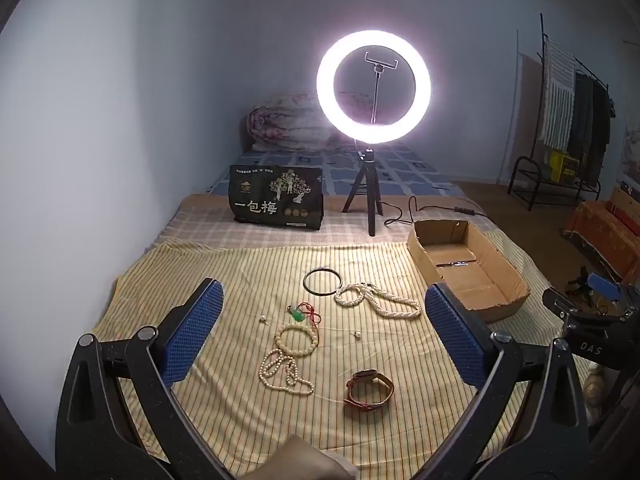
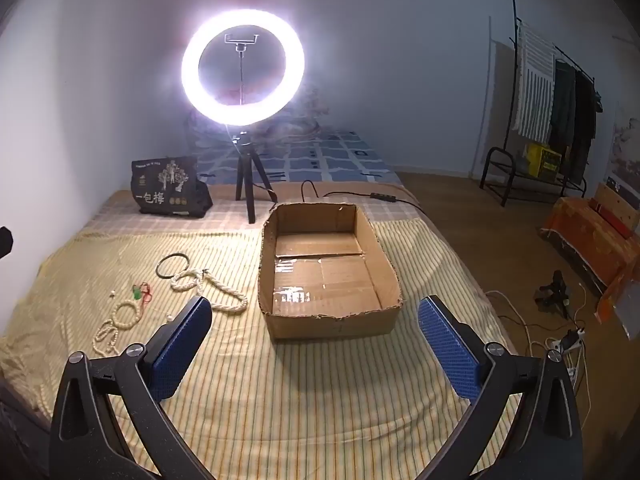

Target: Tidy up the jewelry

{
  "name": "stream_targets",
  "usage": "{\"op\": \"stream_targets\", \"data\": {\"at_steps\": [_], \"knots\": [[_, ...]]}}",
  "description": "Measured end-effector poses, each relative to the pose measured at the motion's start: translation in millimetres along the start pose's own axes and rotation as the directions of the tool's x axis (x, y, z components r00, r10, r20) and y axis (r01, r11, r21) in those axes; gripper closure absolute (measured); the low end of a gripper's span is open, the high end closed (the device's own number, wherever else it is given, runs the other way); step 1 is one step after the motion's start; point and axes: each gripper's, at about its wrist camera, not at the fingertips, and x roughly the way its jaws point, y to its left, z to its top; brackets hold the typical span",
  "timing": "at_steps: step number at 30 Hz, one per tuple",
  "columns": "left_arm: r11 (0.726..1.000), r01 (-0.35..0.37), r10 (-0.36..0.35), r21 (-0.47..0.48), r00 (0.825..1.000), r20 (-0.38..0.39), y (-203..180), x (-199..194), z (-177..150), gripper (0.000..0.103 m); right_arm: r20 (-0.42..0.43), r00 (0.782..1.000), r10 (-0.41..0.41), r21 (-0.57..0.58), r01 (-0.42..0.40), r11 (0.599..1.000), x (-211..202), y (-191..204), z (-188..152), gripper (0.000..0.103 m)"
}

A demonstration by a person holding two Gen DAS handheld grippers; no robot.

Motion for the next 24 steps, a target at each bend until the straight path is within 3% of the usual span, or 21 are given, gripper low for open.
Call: {"op": "stream_targets", "data": {"at_steps": [24], "knots": [[1.0,-0.018,0.018,0.012,0.999,0.041,2.4,-5.4,3.1,0.0,-0.003,1.0,0.015,-0.004,-0.015,1.0,3.4,5.8,1.1,0.0]]}}
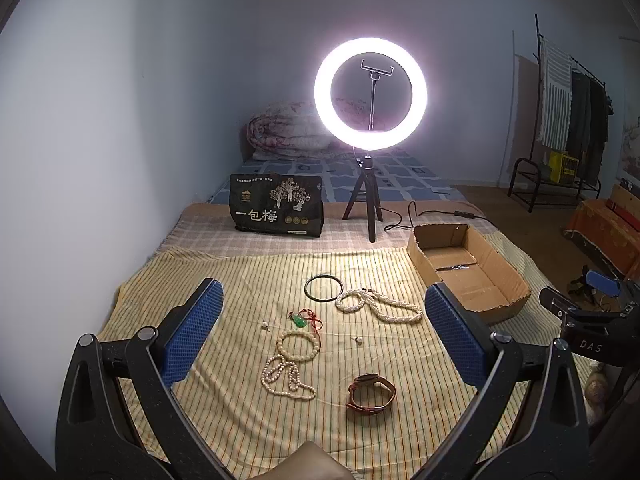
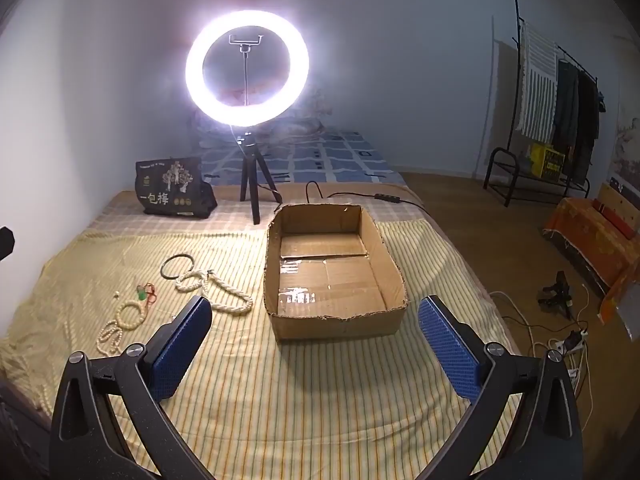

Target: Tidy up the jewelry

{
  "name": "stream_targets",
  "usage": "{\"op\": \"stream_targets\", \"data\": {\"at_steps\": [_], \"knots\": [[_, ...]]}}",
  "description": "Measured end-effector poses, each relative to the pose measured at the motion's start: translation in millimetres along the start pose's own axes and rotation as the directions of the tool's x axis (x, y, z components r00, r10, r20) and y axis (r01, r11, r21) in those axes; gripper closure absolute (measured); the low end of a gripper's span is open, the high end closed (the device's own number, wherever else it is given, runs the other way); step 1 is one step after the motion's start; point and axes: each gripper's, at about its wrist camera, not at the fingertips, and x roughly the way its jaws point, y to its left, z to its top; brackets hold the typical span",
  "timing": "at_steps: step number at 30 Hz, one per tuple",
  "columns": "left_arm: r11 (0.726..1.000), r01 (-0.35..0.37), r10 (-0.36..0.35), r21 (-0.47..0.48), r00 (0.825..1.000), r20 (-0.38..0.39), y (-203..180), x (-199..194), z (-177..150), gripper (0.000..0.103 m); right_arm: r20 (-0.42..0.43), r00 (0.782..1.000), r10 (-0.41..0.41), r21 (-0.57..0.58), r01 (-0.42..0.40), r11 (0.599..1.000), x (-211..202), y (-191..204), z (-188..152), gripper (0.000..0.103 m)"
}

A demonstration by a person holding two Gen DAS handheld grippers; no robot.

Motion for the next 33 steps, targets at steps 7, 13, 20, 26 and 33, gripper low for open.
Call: {"op": "stream_targets", "data": {"at_steps": [7,13,20,26,33], "knots": [[1.0,0.0,0.0,-0.001,1.0,0.006,-0.8,-3.8,3.9,0.0,0.002,1.0,0.001,-0.001,-0.001,1.0,-0.6,-0.9,-0.5,0.0],[1.0,0.001,-0.001,-0.003,1.0,0.009,0.8,-6.5,6.6,0.0,0.003,1.0,0.0,-0.009,0.0,1.0,-0.7,1.0,-1.3,0.0],[1.0,0.001,-0.001,-0.001,1.0,0.011,-0.6,-7.7,4.8,0.0,0.003,1.0,0.001,-0.01,-0.001,1.0,-0.9,1.6,-1.6,0.001],[1.0,0.0,0.0,-0.004,1.0,0.016,0.1,-10.4,7.6,0.0,0.002,1.0,0.001,-0.01,-0.001,1.0,-1.0,2.8,-0.7,0.001],[1.0,-0.001,0.001,-0.003,1.0,0.016,0.3,-11.6,9.7,0.0,0.001,1.0,0.004,-0.011,-0.004,1.0,-1.8,4.3,-0.1,0.0]]}}
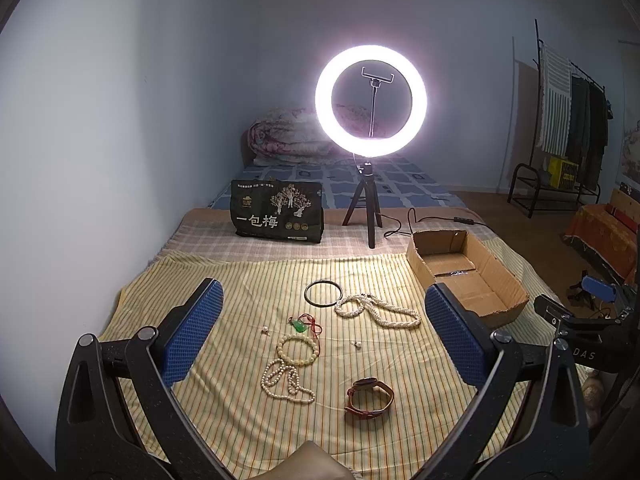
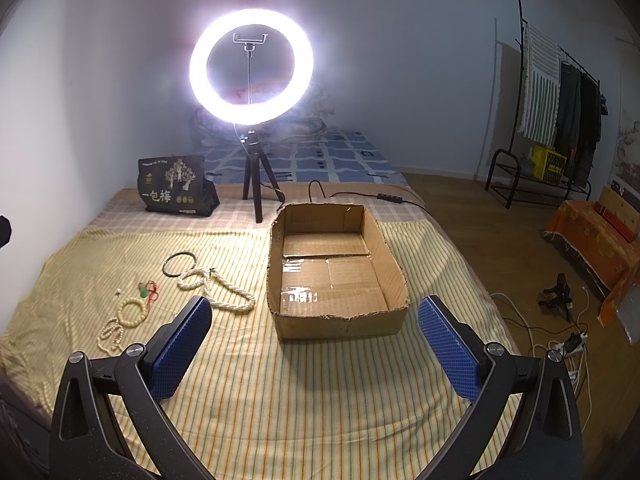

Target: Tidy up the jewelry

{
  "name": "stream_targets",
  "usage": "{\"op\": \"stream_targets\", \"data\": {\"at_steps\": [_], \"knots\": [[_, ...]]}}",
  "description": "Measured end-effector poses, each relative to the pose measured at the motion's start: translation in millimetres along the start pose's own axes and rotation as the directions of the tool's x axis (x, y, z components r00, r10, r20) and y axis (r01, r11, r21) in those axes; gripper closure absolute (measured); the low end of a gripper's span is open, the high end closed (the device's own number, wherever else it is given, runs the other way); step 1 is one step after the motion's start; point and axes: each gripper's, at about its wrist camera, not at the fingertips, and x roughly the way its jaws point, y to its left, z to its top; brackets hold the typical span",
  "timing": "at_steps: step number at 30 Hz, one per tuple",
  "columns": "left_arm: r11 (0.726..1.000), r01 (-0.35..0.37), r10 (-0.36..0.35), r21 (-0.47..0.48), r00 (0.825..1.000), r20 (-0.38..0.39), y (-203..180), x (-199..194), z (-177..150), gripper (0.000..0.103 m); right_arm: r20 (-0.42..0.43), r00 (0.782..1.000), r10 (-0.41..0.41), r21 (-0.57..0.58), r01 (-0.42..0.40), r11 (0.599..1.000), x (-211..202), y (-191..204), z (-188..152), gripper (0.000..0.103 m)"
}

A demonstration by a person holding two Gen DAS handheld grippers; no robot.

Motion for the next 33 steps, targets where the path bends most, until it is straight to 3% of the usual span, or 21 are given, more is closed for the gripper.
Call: {"op": "stream_targets", "data": {"at_steps": [33], "knots": [[1.0,-0.005,0.005,-0.012,1.0,0.0,0.7,-3.3,-1.2,0.0,-0.023,1.0,0.005,-0.024,-0.005,1.0,5.6,4.0,-2.5,0.001]]}}
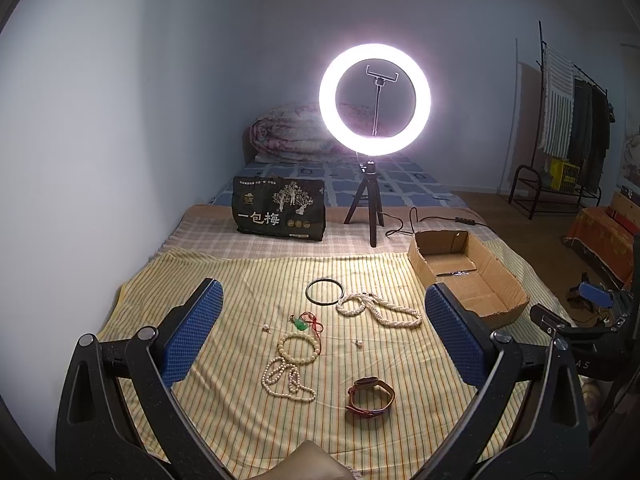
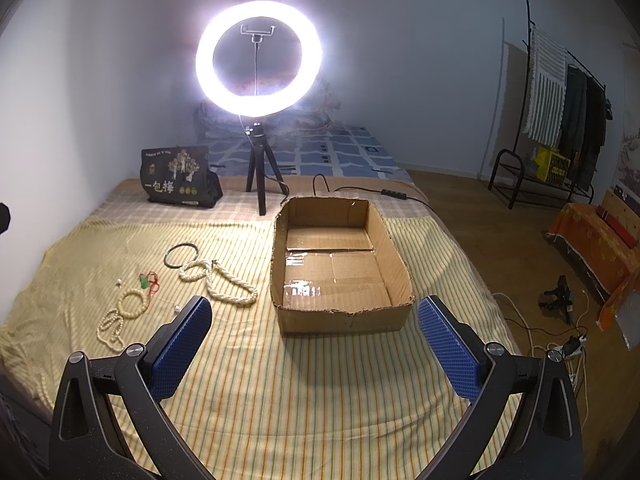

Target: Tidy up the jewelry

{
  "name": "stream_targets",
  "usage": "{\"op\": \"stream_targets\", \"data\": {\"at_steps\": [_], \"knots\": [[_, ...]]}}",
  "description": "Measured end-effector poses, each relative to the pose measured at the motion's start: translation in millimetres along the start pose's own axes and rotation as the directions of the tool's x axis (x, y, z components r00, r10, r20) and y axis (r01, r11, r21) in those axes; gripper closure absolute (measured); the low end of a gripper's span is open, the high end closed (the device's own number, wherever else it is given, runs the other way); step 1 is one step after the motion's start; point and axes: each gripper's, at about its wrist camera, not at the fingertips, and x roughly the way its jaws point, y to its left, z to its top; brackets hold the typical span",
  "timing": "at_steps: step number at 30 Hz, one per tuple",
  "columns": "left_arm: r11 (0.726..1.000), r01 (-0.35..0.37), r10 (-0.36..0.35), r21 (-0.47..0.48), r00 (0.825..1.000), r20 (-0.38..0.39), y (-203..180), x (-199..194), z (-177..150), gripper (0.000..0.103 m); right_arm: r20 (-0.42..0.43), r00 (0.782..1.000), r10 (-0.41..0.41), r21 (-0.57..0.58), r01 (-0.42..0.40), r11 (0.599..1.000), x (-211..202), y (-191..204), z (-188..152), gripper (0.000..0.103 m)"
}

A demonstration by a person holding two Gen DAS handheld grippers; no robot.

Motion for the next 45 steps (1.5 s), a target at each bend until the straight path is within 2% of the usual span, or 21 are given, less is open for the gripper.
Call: {"op": "stream_targets", "data": {"at_steps": [5,8,14,18,21,23,26,28,30,33,35,36,40,43,45], "knots": [[1.0,-0.004,0.004,0.01,1.0,-0.027,3.4,9.5,-4.9,0.0,-0.006,1.0,-0.014,-0.017,0.014,1.0,1.6,3.4,-1.5,0.001],[0.999,0.008,-0.005,0.035,0.996,-0.091,7.0,23.9,-6.9,0.0,-0.02,1.0,-0.001,-0.016,0.001,1.0,4.2,2.8,-2.5,0.0],[0.999,0.026,-0.015,0.044,0.973,-0.228,22.9,57.1,-15.9,0.0,-0.099,0.993,0.062,-0.009,-0.063,0.998,22.0,9.2,-6.9,0.001],[0.999,0.048,-0.042,0.012,0.957,-0.286,43.0,73.4,-20.7,0.0,-0.13,0.989,0.065,-0.037,-0.071,0.997,33.0,15.9,-12.9,0.001],[0.999,0.029,-0.034,-0.021,0.957,-0.289,64.3,85.6,-22.8,0.0,-0.147,0.987,0.059,-0.077,-0.071,0.994,45.5,24.8,-15.9,0.001],[1.0,-0.007,0.007,0.001,0.957,-0.291,74.0,92.9,-24.0,0.0,-0.188,0.978,0.092,-0.117,-0.116,0.986,59.3,36.7,-19.9,0.001],[0.995,-0.045,0.069,0.085,0.949,-0.306,82.9,105.3,-28.8,0.0,-0.265,0.948,0.177,-0.143,-0.22,0.965,79.3,55.6,-27.5,0.001],[0.996,-0.047,0.071,0.081,0.943,-0.326,91.8,113.0,-33.9,0.001,-0.3,0.932,0.206,-0.155,-0.26,0.953,89.4,65.4,-31.6,0.001],[0.997,-0.044,0.065,0.069,0.934,-0.351,98.6,119.3,-40.8,0.01,-0.32,0.924,0.21,-0.168,-0.274,0.947,97.1,74.0,-33.5,0.001],[0.999,-0.016,0.03,0.038,0.912,-0.408,107.2,131.5,-54.9,0.023,-0.346,0.91,0.228,-0.175,-0.302,0.937,103.0,83.5,-34.4,0.001],[1.0,0.013,-0.014,-0.005,0.888,-0.46,112.9,140.8,-66.9,0.036,-0.373,0.894,0.247,-0.169,-0.327,0.93,108.6,90.1,-36.5,0.001],[0.999,0.027,-0.035,-0.025,0.876,-0.481,114.2,145.4,-72.8,0.038,-0.383,0.888,0.255,-0.164,-0.337,0.927,109.2,91.5,-38.1,0.001],[0.996,0.062,-0.091,-0.071,0.835,-0.543,111.0,161.1,-90.0,0.039,-0.42,0.864,0.276,-0.171,-0.374,0.911,114.8,103.0,-48.6,0.003],[0.992,0.085,-0.121,-0.088,0.803,-0.584,103.0,172.9,-98.4,0.039,-0.448,0.845,0.29,-0.162,-0.396,0.904,120.4,107.6,-54.1,0.008],[0.993,0.081,-0.119,-0.09,0.796,-0.593,98.0,179.6,-102.4,0.039,-0.468,0.829,0.306,-0.145,-0.414,0.899,123.9,109.1,-56.6,0.016]]}}
